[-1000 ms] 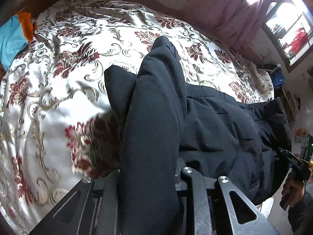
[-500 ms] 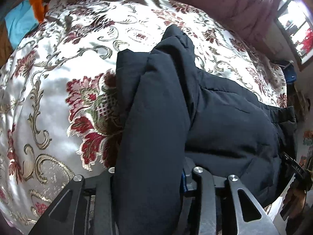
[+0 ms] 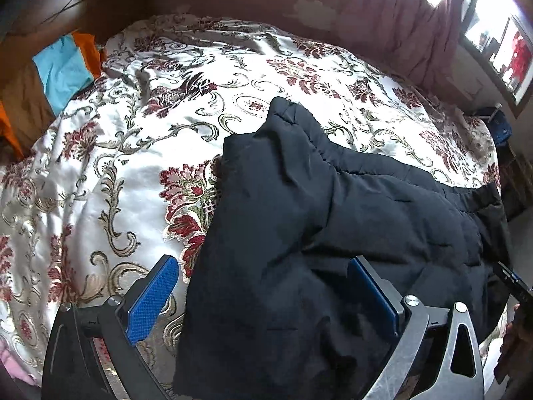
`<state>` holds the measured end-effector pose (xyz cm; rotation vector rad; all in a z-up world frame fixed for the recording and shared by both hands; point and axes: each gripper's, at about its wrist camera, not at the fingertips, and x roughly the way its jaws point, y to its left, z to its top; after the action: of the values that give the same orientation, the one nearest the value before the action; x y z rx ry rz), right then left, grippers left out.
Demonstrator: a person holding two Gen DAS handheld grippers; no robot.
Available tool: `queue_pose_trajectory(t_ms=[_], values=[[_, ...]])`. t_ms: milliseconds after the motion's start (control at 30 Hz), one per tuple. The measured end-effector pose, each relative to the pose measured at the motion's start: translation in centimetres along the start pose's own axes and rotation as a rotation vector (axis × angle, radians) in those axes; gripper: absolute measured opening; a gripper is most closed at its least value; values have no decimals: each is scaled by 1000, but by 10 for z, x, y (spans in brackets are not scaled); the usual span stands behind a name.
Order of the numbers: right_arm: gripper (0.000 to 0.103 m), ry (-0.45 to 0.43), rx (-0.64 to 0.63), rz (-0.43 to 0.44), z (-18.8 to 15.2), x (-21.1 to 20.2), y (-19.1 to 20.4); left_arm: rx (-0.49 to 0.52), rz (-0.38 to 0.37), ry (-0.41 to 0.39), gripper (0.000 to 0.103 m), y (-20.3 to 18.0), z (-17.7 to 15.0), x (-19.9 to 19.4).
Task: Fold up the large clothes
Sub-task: 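Open both tools and pull them back from the folded jacket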
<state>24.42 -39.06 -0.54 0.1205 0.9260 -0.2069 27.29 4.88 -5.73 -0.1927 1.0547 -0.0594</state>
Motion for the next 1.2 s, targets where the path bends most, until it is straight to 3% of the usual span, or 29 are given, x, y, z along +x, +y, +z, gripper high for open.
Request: queue_pose_trajectory(t_ms=[267, 300, 533, 800, 1033, 1200], values=[[96, -135, 25, -9, -19, -49, 14, 73, -86, -188, 103, -22, -13, -51], [102, -154, 21, -8, -23, -56, 17, 91, -81, -195, 103, -26, -17, -56], [102, -253, -18, 46, -50, -107, 42, 164, -65, -212, 103, -47, -46, -87], [102, -305, -110, 70, -82, -160, 69, 260, -5, -248, 103, -63, -90, -121], [102, -327, -55, 83, -116, -197, 76, 254, -19, -263, 103, -63, -124, -150], [102, -323, -49, 80, -144, -214, 76, 227, -16, -315, 103, -53, -152, -173]])
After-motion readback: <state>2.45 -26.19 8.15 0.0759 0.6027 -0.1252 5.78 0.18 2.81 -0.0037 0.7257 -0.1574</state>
